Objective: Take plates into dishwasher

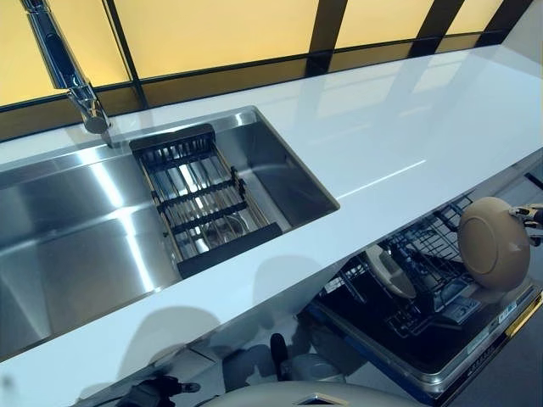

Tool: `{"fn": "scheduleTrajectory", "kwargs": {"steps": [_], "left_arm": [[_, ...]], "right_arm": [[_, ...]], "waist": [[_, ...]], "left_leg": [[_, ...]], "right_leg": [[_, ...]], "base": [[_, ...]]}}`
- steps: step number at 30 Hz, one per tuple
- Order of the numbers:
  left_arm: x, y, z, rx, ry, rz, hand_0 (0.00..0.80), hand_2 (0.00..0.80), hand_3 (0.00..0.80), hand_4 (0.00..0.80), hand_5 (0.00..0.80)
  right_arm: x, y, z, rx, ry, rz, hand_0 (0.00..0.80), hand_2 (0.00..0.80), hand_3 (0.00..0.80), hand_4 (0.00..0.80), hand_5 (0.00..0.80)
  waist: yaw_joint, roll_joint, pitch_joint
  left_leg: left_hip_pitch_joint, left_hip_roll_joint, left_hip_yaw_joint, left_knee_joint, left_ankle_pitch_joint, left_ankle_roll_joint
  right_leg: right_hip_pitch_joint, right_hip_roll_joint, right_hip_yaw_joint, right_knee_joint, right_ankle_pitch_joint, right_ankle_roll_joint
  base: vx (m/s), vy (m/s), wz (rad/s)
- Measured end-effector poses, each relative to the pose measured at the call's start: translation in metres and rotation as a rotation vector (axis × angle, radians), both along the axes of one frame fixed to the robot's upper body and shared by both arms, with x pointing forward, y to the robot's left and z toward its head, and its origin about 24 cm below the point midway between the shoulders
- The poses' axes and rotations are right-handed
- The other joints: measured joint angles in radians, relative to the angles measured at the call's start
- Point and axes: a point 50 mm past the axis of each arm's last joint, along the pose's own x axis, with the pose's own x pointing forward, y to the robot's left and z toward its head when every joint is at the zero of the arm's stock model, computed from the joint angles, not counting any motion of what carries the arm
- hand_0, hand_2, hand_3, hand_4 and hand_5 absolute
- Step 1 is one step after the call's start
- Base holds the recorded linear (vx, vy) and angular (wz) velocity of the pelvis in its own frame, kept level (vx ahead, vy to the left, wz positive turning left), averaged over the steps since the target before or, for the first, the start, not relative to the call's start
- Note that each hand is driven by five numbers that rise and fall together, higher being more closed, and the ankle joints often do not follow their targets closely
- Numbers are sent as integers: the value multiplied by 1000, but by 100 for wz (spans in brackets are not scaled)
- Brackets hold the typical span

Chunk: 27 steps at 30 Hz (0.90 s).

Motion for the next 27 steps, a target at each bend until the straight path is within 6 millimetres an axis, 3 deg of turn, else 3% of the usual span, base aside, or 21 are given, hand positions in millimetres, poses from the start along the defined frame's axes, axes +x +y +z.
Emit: {"fn": "scheduleTrajectory", "kwargs": {"steps": [16, 27], "left_arm": [[0, 0, 0, -1, 1, -1, 0, 0, 0, 0, 0], [4, -2, 0, -10, -7, -5, 0, 0, 0, 0, 0]], "right_arm": [[8, 29, -50, 71, 41, 86, 800, 800, 800, 800, 800], [9, 43, -70, 30, 113, 145, 800, 800, 800, 800, 800]], "waist": [[3, -3, -2], [7, 23, 15]], "left_leg": [[1, 0, 0, 0, 1, 0], [1, 2, -6, 0, 4, -4]], "right_leg": [[1, -2, -3, 0, 0, -1], [4, -2, -8, 0, 0, -2]], "base": [[0, 0, 0], [0, 0, 0]]}}
